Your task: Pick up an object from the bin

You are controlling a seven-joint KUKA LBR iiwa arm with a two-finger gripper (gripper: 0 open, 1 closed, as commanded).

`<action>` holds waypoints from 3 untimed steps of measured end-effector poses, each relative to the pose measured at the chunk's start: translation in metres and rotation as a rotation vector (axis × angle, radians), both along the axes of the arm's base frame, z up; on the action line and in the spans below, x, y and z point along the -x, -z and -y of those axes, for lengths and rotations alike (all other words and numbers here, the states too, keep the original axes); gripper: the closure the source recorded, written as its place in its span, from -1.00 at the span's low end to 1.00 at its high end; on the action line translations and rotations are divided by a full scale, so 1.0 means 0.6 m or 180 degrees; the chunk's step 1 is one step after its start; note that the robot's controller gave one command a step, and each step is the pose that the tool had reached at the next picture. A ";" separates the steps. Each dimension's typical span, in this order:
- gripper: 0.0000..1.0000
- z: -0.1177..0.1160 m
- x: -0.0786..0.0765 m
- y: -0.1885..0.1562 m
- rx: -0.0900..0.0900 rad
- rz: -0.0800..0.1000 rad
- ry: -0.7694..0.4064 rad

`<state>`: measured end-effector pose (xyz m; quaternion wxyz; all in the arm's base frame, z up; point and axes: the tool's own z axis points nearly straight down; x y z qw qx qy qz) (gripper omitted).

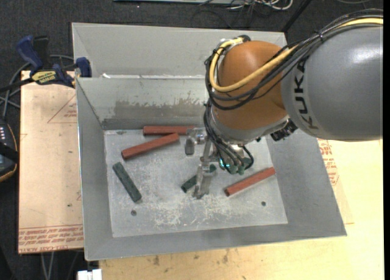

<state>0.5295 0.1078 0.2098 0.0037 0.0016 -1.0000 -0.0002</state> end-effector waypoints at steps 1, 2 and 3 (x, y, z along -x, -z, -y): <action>-1.00 0.074 -0.079 0.238 -0.0005 0.0013 -0.1008; 1.00 0.072 -0.082 0.231 -0.0007 0.0029 -0.1007; 1.00 0.045 -0.089 -0.027 -0.0004 0.0058 -0.1867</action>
Offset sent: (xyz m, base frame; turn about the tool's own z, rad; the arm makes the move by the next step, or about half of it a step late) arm 0.0481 -0.0435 -0.1398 -0.3193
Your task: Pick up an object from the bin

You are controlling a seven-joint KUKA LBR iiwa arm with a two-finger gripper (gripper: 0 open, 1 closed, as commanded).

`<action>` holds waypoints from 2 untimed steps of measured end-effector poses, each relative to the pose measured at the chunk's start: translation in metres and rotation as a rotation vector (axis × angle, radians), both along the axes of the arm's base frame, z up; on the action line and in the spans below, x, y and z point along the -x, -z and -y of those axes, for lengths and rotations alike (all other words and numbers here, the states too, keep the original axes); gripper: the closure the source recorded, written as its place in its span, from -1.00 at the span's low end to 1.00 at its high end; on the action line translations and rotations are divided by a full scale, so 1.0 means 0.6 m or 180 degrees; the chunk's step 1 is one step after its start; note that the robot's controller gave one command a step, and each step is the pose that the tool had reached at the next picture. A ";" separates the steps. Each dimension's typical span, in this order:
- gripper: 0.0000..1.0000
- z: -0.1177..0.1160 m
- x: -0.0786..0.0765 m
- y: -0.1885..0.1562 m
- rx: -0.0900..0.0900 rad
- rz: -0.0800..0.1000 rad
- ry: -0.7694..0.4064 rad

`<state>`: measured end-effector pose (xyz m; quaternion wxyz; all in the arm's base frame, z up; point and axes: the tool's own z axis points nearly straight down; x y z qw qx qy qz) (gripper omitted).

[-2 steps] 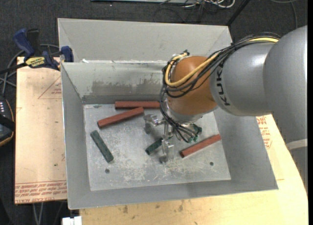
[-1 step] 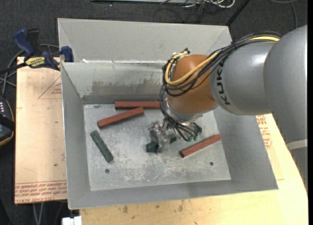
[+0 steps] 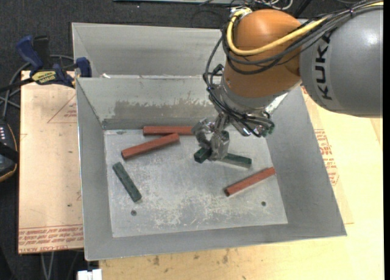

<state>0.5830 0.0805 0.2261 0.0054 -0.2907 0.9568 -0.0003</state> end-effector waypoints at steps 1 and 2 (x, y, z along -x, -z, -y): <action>-1.00 0.001 0.002 0.006 0.0001 -0.0024 0.0006; -1.00 -0.072 -0.026 0.268 0.0002 -0.0048 -0.0418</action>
Offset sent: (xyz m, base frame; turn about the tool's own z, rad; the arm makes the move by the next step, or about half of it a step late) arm 0.0000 0.0000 0.0000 0.0000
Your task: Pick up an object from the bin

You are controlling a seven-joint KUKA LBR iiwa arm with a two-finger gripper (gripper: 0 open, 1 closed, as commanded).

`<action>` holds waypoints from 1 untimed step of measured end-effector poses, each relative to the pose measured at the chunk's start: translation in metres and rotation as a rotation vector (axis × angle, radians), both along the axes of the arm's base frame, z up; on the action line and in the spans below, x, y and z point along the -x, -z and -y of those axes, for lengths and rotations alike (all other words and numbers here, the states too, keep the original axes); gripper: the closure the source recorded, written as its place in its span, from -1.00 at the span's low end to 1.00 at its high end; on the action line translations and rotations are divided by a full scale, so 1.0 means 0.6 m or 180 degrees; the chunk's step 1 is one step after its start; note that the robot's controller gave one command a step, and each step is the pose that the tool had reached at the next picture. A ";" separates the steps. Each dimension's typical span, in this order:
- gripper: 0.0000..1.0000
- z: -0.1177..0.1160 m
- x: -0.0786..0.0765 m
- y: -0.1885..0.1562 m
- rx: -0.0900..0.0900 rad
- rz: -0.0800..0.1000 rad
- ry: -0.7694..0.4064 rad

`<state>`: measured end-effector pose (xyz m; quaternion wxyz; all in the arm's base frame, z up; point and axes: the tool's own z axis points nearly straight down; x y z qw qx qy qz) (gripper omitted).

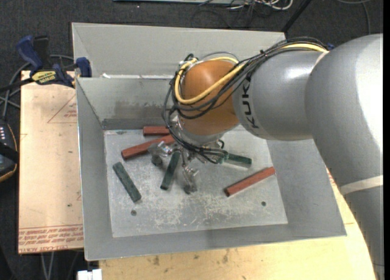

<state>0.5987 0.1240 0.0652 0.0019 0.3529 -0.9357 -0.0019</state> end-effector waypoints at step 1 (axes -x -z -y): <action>1.00 0.002 -0.004 -0.010 -0.0002 0.0020 0.0009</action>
Offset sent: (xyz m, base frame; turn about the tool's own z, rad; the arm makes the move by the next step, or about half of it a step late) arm 0.0000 0.0000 0.0000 0.0000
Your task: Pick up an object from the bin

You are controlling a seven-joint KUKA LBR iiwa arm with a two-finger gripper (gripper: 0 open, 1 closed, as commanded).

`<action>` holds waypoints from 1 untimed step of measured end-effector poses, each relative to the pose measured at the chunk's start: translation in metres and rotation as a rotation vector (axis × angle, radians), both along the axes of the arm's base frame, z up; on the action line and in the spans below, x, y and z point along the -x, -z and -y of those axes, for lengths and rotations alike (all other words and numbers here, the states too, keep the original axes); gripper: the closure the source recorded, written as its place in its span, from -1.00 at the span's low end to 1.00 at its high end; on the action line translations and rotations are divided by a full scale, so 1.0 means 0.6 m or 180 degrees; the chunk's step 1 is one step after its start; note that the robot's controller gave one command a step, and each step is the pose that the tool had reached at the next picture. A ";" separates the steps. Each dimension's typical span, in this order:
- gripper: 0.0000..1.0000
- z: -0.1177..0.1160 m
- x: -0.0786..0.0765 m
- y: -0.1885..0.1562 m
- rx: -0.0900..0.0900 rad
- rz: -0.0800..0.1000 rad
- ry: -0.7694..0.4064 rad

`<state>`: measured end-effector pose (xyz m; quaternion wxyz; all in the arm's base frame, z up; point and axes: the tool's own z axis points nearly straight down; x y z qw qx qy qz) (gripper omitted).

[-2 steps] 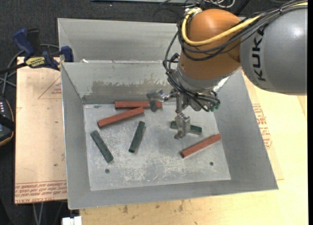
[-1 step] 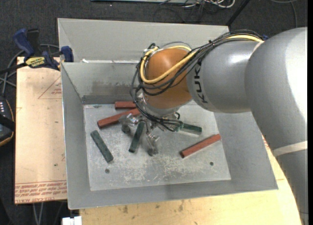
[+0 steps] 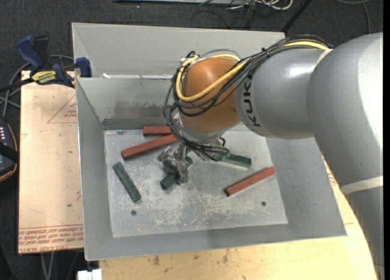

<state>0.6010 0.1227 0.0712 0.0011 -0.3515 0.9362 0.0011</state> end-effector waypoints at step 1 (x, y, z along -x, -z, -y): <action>1.00 0.003 0.139 -0.294 0.0003 0.0025 -0.0767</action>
Offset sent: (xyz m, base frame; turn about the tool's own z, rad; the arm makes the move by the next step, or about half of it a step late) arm -0.0844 -0.0027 0.1726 -0.2427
